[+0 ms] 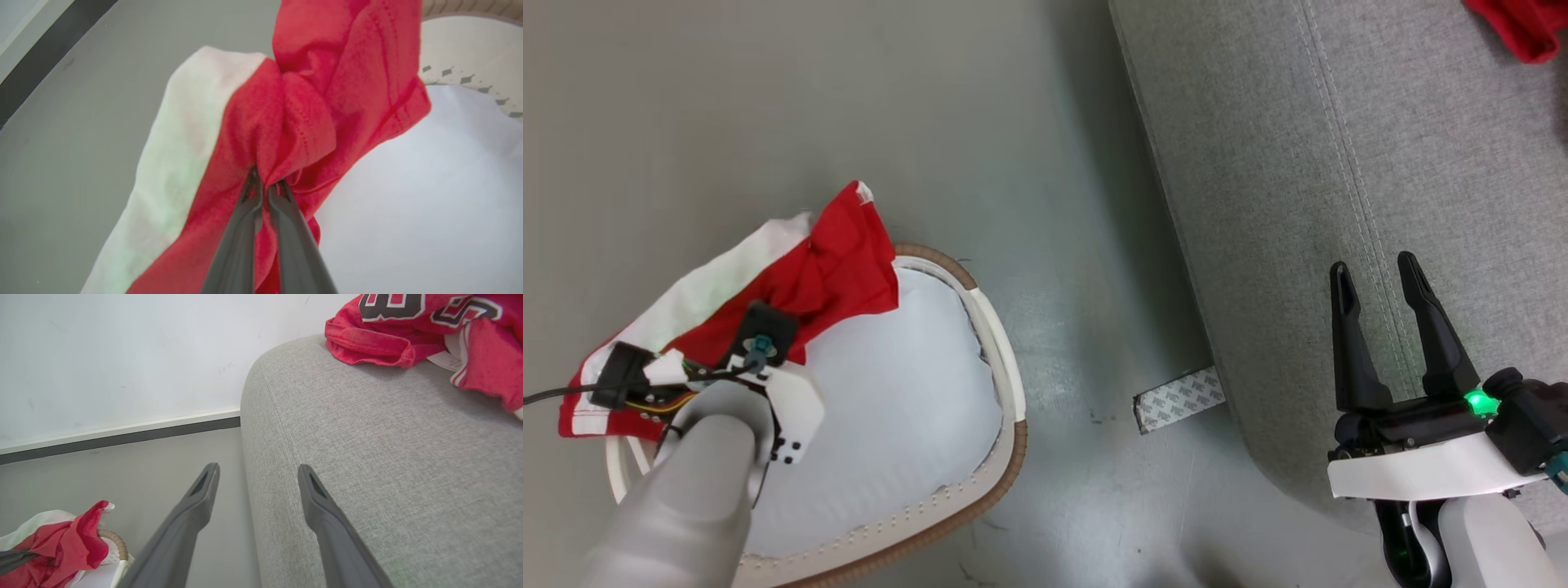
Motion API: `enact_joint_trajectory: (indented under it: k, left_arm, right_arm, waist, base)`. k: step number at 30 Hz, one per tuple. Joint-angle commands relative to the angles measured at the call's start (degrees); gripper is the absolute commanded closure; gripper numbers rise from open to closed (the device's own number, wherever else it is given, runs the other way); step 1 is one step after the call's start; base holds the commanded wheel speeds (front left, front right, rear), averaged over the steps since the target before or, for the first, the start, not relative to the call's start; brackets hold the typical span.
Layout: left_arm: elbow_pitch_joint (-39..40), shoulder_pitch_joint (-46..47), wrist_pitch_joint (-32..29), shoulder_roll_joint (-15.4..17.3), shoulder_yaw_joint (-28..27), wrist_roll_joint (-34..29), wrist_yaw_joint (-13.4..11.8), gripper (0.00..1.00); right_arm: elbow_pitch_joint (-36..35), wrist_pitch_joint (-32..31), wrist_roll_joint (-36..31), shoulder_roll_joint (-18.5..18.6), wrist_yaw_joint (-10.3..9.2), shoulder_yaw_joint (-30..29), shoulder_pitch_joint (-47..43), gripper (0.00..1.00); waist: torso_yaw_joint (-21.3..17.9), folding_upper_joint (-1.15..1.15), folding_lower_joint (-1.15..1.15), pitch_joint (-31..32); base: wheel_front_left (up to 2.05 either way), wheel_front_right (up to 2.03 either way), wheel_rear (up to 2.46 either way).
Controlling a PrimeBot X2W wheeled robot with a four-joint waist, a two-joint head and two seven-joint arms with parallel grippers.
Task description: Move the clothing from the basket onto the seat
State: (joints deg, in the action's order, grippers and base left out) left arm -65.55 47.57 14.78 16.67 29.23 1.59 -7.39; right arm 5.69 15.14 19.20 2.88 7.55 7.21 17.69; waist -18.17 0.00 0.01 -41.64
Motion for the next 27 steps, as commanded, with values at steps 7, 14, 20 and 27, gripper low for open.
enact_joint_trajectory:
  k: [7,14,20,27]
  left_arm:
    - [1.0,-2.6,0.4,-1.3,-0.4,2.4,0.1,1.0]
    - [5.1,-7.3,0.4,-2.4,-1.7,5.2,0.3,1.0]
    - [10.7,-12.8,0.4,-3.3,-3.5,7.7,0.6,1.0]
    - [17.5,-19.1,0.4,-4.4,-5.0,9.8,0.8,1.0]
  right_arm:
    - [1.5,0.0,-0.5,0.0,-0.13,0.0,-0.1,0.0]
    - [3.1,0.0,-1.1,0.0,-0.13,-0.4,-1.8,0.0]
    - [5.3,0.0,-2.1,0.0,-0.13,-1.1,-4.3,0.0]
    - [8.0,0.0,-3.5,0.0,-0.13,-2.5,-9.0,0.0]
  waist:
    - [1.5,0.0,-0.01,4.0]
    - [3.5,0.0,-0.01,9.5]
    - [5.8,0.0,-0.01,17.1]
    - [8.3,0.0,-0.01,26.9]
  base:
    - [0.0,0.0,0.0]
    - [0.0,0.0,0.0]
    - [0.0,0.0,0.0]
    - [0.0,0.0,0.0]
